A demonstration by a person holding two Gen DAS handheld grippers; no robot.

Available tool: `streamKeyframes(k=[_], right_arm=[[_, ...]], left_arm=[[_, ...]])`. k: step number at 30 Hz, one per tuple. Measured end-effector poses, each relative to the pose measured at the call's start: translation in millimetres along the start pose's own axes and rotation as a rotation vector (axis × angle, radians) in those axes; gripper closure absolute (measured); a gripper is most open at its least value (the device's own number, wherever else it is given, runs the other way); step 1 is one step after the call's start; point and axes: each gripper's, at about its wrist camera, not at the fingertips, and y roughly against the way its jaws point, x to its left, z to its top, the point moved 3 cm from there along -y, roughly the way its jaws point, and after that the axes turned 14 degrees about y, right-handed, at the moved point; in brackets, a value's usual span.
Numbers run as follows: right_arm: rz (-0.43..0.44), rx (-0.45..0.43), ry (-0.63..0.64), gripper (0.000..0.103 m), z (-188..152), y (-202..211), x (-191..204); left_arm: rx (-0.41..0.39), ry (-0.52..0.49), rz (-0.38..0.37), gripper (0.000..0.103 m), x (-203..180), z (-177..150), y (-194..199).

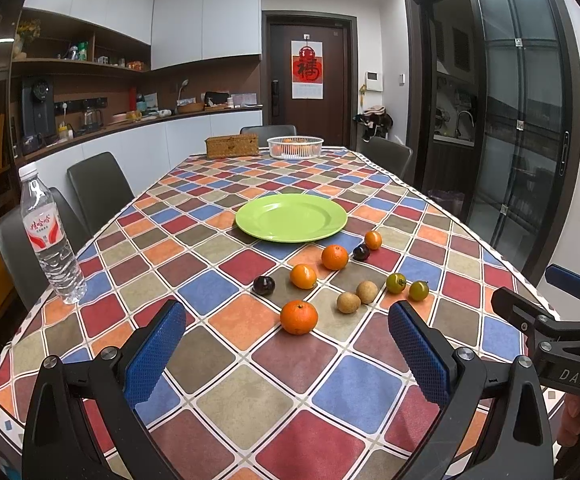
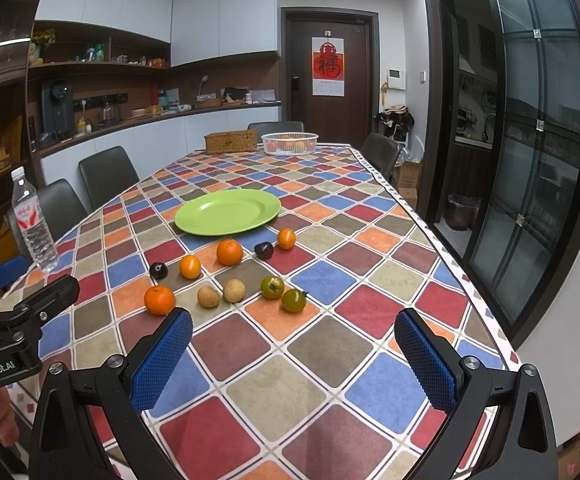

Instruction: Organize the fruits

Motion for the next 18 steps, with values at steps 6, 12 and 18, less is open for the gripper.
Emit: streamKeyframes(k=[6, 12, 18], right_arm=[[0.0, 0.0, 0.0, 0.001, -0.5, -0.2, 1.5], [0.001, 0.001, 0.0, 0.001, -0.2, -0.4, -0.1], [0.001, 0.001, 0.0, 0.001, -0.5, -0.5, 0.3]], left_arm=[[-0.001, 0.001, -0.001, 0.0, 0.1, -0.3, 0.3], [-0.002, 0.001, 0.0, 0.0, 0.2, -0.4, 0.3], [-0.002, 0.001, 0.0, 0.0, 0.5, -0.4, 0.0]])
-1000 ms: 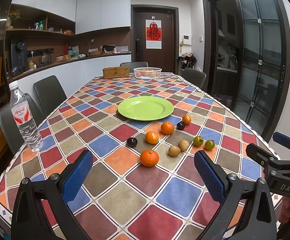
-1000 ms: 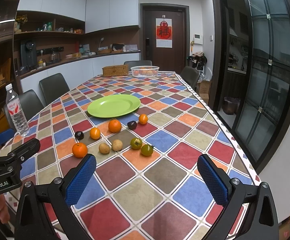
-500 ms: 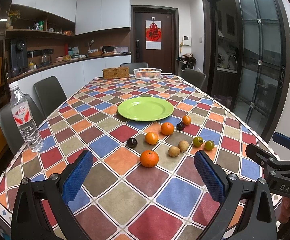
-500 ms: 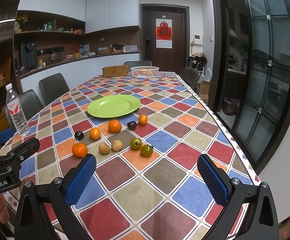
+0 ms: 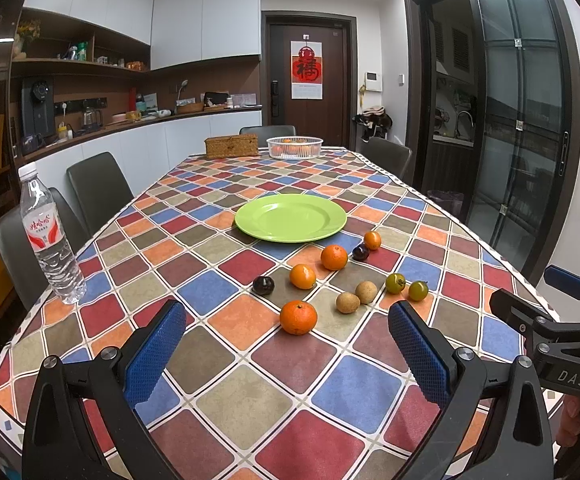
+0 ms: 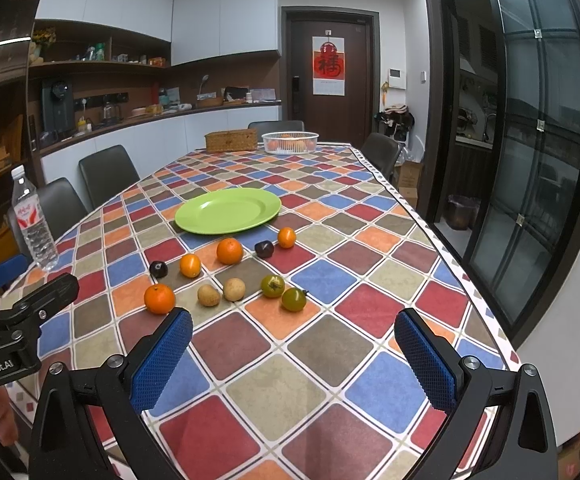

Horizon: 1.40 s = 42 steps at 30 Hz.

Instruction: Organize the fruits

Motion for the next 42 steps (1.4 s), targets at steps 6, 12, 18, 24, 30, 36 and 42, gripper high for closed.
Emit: streamKeyframes(k=[6, 12, 18, 24, 30, 36, 42], right_arm=[[0.0, 0.0, 0.0, 0.001, -0.3, -0.4, -0.1], [0.001, 0.003, -0.002, 0.001, -0.6, 0.0, 0.6], [0.003, 0.006, 0.0, 0.001, -1.5, 1.6, -0.2], [0.009, 0.021, 0.001, 0.001, -8.2, -7.2, 4.6], [0.022, 0.045, 0.002, 0.001, -10.1, -14.1, 6.1], [0.032, 0.069, 0.018, 0.001, -9.1, -22.8, 9.2], [0.036, 0.087, 0.029, 0.001, -7.0, -37.4, 10.0]], left_arm=[[0.0, 0.0, -0.001, 0.0, 0.1, 0.0, 0.4], [0.001, 0.0, -0.001, 0.0, 0.2, -0.2, 0.7], [0.004, 0.0, -0.001, 0.0, -0.7, 0.0, 0.7], [0.022, -0.001, 0.0, 0.0, -4.4, 0.7, -3.0], [0.047, 0.001, 0.002, 0.0, -1.8, -2.2, -13.9], [0.068, 0.006, 0.003, 0.0, 0.2, -3.1, -25.9], [0.082, -0.001, 0.014, 0.001, 1.9, -3.4, -38.7]])
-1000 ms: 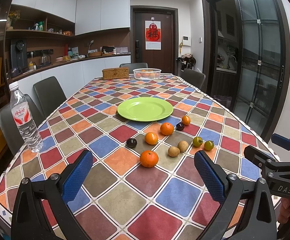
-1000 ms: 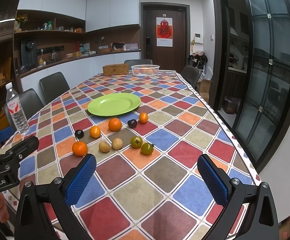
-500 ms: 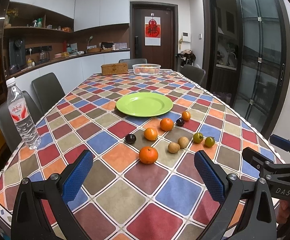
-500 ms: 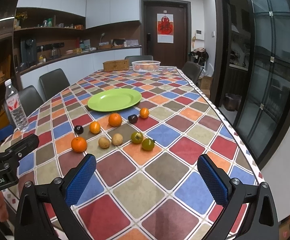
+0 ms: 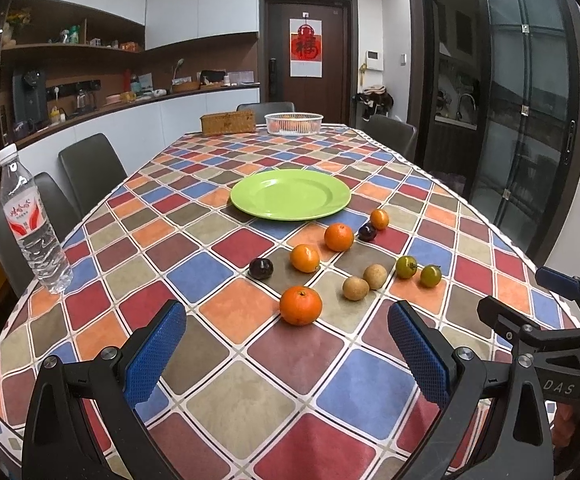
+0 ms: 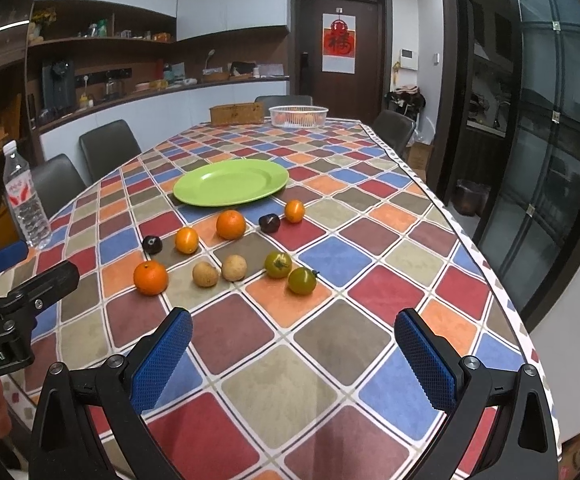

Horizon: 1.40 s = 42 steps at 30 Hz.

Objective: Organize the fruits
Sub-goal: 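Reach and close left tool on large mandarin while right tool grasps green tomato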

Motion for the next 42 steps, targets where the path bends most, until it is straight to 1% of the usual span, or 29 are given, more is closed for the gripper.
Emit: streamKeyframes(k=[2, 7, 9, 11, 12, 17, 19, 23, 25, 30, 32, 34, 36, 42], right_arm=[[0.001, 0.01, -0.004, 0.001, 0.9, -5.1, -1.7], [0.011, 0.033, -0.012, 0.002, 3.2, -20.5, -3.3], [0.015, 0.046, -0.007, 0.004, 4.8, -25.9, -3.0], [0.015, 0.056, 0.004, 0.005, 6.9, -32.1, -3.0], [0.014, 0.059, 0.011, 0.006, 8.9, -34.9, -2.9], [0.016, 0.077, 0.016, 0.011, 15.2, -48.5, -4.7], [0.028, 0.089, 0.016, 0.016, 16.9, -56.1, -5.5], [0.045, 0.114, 0.021, 0.021, 18.5, -69.6, -6.3], [0.056, 0.124, 0.025, 0.025, 18.9, -76.0, -6.3], [0.081, 0.158, 0.019, 0.032, 19.6, -94.5, -8.2], [0.085, 0.172, 0.017, 0.036, 19.2, -101.0, -9.1], [0.092, 0.187, 0.019, 0.043, 18.1, -107.5, -9.4], [0.101, 0.204, 0.016, 0.046, 17.1, -114.0, -10.1], [0.119, 0.231, 0.004, 0.053, 14.5, -124.7, -11.2]], left_arm=[[0.001, -0.005, 0.006, 0.002, 0.1, 0.0, -4.2], [0.04, -0.009, 0.009, 0.006, -0.1, 0.9, -21.5], [0.051, -0.008, 0.009, 0.011, 0.2, 1.9, -27.4], [0.063, -0.009, 0.01, 0.013, 0.2, 3.0, -33.6], [0.071, -0.01, 0.015, 0.016, 0.1, 3.7, -37.5], [0.112, -0.008, 0.024, 0.024, 0.9, 5.8, -54.8], [0.128, -0.012, 0.029, 0.028, 0.3, 5.2, -60.8], [0.161, -0.024, 0.033, 0.033, -1.0, 3.7, -73.8], [0.177, -0.03, 0.033, 0.036, -1.5, 2.8, -79.7], [0.238, -0.033, 0.031, 0.042, -2.1, -1.0, -99.0], [0.257, -0.033, 0.029, 0.044, -3.0, -2.1, -104.3], [0.278, -0.034, 0.027, 0.045, -3.1, -3.4, -110.5], [0.291, -0.035, 0.021, 0.049, -3.5, -4.0, -115.0], [0.33, -0.037, 0.012, 0.054, -4.3, -6.8, -126.7]])
